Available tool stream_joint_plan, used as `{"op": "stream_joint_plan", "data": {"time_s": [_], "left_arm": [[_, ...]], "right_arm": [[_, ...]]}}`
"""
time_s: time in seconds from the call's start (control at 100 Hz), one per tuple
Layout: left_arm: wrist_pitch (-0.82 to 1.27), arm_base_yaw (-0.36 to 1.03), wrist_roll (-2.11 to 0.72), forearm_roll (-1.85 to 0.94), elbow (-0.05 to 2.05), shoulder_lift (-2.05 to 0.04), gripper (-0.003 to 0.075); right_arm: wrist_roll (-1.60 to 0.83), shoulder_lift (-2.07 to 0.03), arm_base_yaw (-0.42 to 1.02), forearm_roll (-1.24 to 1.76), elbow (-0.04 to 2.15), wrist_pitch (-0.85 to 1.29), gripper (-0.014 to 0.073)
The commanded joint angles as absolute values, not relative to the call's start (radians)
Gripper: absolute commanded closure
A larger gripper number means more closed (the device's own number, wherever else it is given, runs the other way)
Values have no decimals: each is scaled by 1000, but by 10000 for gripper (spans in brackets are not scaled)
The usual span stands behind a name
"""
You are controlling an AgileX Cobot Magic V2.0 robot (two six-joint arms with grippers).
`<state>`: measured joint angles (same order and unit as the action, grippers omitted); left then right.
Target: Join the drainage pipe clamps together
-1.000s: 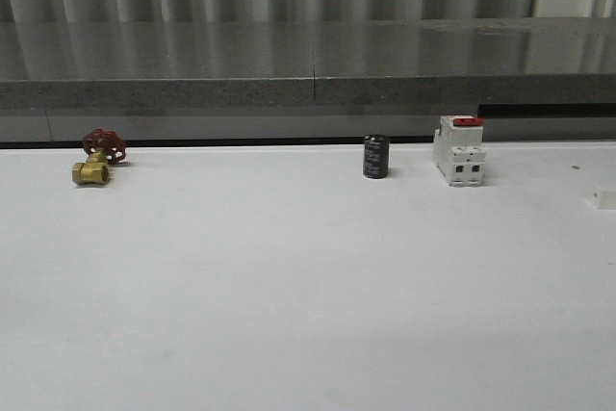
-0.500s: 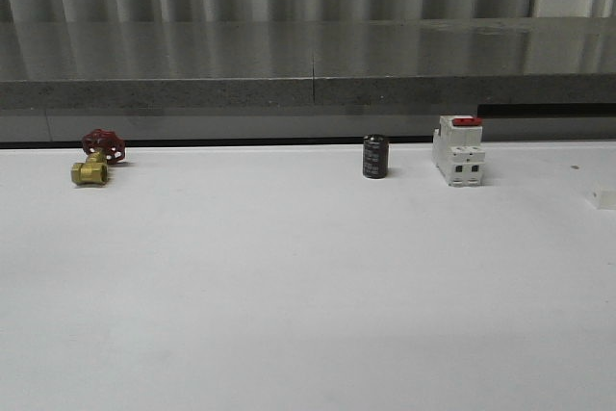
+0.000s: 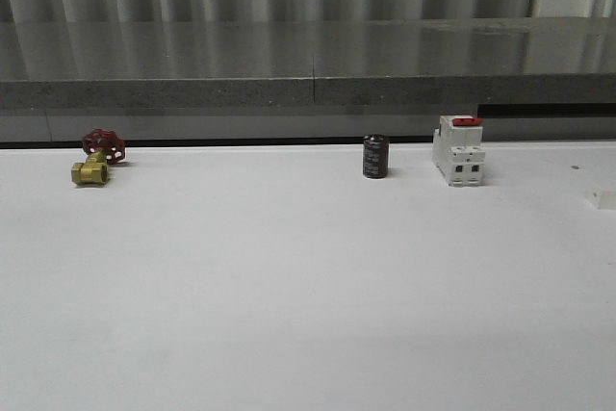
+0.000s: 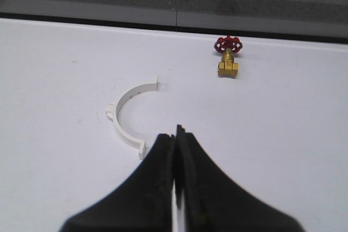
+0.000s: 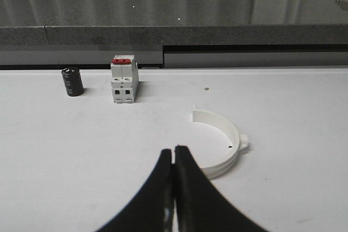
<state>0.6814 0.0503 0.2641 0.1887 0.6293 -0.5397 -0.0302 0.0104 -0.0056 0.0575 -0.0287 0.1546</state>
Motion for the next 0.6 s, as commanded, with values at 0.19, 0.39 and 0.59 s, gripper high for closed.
{"op": "stream_joint_plan", "data": {"time_s": [0.19,0.39,0.59], "left_arm": [[641,48,273,234,668,-625,738],[669,48,273,236,668,-629,423],[679,48,273,231,665,-629,165]], "right_arm": [[-37,25,-10,58,-9,71,661],[-37,25,-10,58,-9,71,661],[-37,25,-10,58,-9,71,661]]}}
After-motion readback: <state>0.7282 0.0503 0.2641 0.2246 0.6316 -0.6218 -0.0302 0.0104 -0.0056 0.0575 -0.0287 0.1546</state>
